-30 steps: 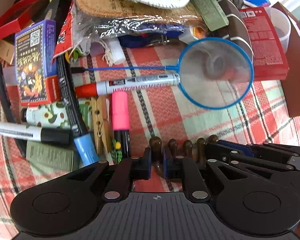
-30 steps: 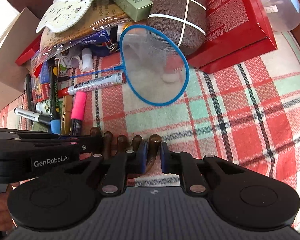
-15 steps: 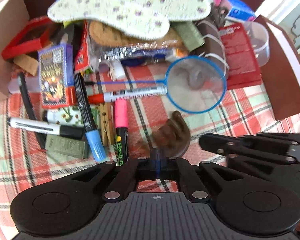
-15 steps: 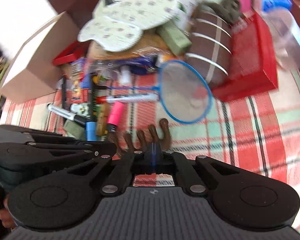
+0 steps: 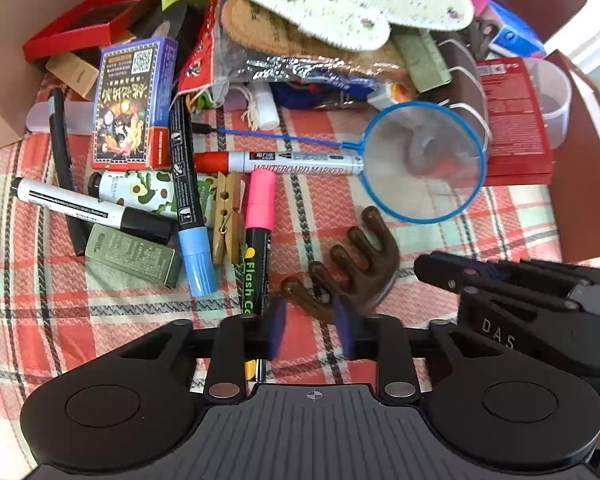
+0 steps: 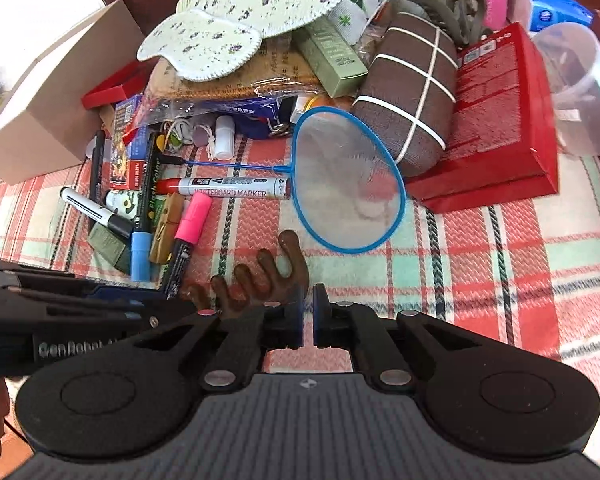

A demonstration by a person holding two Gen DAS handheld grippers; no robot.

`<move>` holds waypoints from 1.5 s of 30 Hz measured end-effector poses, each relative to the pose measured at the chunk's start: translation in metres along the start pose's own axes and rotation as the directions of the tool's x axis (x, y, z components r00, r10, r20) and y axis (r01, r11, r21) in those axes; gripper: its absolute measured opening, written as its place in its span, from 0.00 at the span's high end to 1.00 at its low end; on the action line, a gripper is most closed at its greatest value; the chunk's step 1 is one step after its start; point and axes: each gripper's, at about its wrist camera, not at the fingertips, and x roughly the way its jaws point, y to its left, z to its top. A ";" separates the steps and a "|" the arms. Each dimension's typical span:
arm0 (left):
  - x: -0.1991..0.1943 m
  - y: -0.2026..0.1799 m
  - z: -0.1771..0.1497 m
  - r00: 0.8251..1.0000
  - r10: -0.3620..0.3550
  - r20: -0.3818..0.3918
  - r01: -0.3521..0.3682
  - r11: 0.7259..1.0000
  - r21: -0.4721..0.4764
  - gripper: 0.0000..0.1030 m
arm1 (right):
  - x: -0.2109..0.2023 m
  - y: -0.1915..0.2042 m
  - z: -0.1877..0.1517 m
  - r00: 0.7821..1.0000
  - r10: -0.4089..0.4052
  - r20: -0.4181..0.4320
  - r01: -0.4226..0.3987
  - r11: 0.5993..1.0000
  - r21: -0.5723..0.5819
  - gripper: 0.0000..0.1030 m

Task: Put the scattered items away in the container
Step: 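Lift the brown comb from the table with the left gripper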

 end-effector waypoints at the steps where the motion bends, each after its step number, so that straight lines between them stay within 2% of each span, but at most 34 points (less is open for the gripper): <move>1: 0.002 0.001 0.000 1.000 -0.002 -0.006 0.002 1.000 -0.004 0.53 | 0.003 0.000 0.002 1.000 0.003 -0.003 -0.003 1.000 -0.008 0.83; 3: 0.006 0.004 -0.002 1.000 -0.015 -0.014 0.015 1.000 -0.026 0.53 | 0.008 0.001 0.006 1.000 0.006 -0.003 -0.006 1.000 -0.029 0.79; 8: 0.018 0.016 -0.005 0.999 -0.031 -0.025 0.028 0.994 -0.109 0.53 | 0.024 0.001 0.014 0.999 0.009 -0.031 -0.011 0.998 -0.064 0.79; 13: 0.022 0.023 -0.001 0.999 -0.033 0.005 0.033 0.982 -0.184 0.57 | 0.034 0.000 0.018 0.999 0.019 -0.042 -0.023 0.995 -0.101 0.79; 19: 0.029 0.016 0.005 1.000 -0.005 -0.009 0.003 0.986 -0.164 0.57 | 0.041 -0.004 0.019 0.998 0.035 -0.061 -0.042 0.993 -0.108 0.78; 22: 0.032 0.016 0.008 1.000 -0.002 -0.021 -0.002 0.985 -0.175 0.58 | 0.045 0.000 0.019 0.998 0.019 -0.067 -0.029 0.989 -0.146 0.78; 26: 0.034 0.006 0.012 0.999 0.028 -0.020 -0.031 0.989 -0.142 0.67 | 0.052 0.010 0.019 0.997 -0.019 -0.079 -0.001 0.971 -0.238 0.81; 28: 0.034 0.002 0.012 1.000 0.021 -0.016 -0.023 0.991 -0.128 0.68 | 0.053 0.011 0.019 0.996 -0.026 -0.082 0.004 0.965 -0.261 0.84; 29: 0.033 0.002 0.011 1.000 0.019 -0.014 -0.021 0.991 -0.129 0.69 | 0.050 0.009 0.018 0.997 -0.020 -0.079 0.001 0.970 -0.243 0.85; 30: 0.031 0.002 0.010 1.000 0.017 -0.010 -0.018 0.992 -0.128 0.86 | 0.047 0.006 0.017 0.997 -0.015 -0.076 -0.003 0.975 -0.224 0.86; 31: 0.029 0.003 0.009 1.000 0.013 -0.008 -0.014 0.991 -0.132 0.88 | 0.044 0.004 0.016 0.997 -0.009 -0.072 -0.006 0.979 -0.205 0.86; 36: 0.019 0.005 0.000 1.000 -0.006 0.016 0.008 0.986 -0.165 0.93 | 0.024 -0.002 0.000 0.999 0.015 -0.042 -0.020 0.992 -0.128 0.86; 41: 0.000 -0.003 0.000 0.998 -0.002 0.058 0.009 0.991 -0.130 0.93 | -0.001 -0.002 -0.013 1.000 0.025 0.004 -0.025 0.994 -0.108 0.86; 45: -0.025 -0.001 0.001 0.994 0.001 0.107 0.012 0.993 -0.118 0.93 | -0.021 0.003 -0.005 0.998 0.038 0.052 -0.033 0.994 -0.105 0.86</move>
